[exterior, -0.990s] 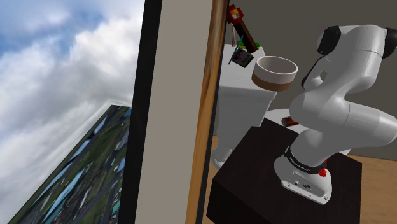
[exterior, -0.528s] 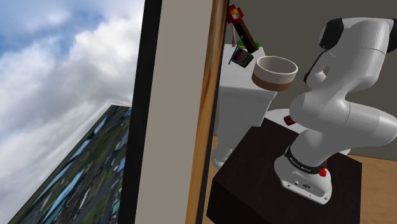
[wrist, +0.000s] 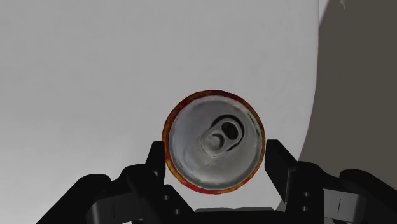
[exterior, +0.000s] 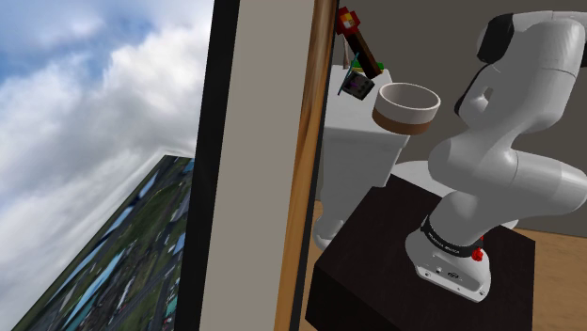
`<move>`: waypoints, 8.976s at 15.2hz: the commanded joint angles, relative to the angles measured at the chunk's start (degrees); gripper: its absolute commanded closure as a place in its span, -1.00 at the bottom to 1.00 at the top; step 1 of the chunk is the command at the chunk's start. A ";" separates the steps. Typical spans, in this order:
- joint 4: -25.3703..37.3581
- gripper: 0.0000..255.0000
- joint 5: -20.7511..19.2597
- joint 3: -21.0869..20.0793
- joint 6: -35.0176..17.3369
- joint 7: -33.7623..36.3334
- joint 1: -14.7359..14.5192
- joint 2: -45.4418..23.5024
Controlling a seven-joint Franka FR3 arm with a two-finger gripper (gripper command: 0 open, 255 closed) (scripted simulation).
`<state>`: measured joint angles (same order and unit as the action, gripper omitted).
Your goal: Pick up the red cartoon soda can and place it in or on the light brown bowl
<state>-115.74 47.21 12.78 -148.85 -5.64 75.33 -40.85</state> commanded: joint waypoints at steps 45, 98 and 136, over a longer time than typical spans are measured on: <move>-4.02 1.00 -22.73 12.69 20.99 20.47 -9.04 29.16; 26.71 1.00 -31.83 14.56 57.78 33.54 -9.18 38.06; -21.09 1.00 -34.05 -14.79 55.20 70.14 -16.67 92.10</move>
<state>-135.85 13.13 -2.01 -93.04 64.66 58.64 50.86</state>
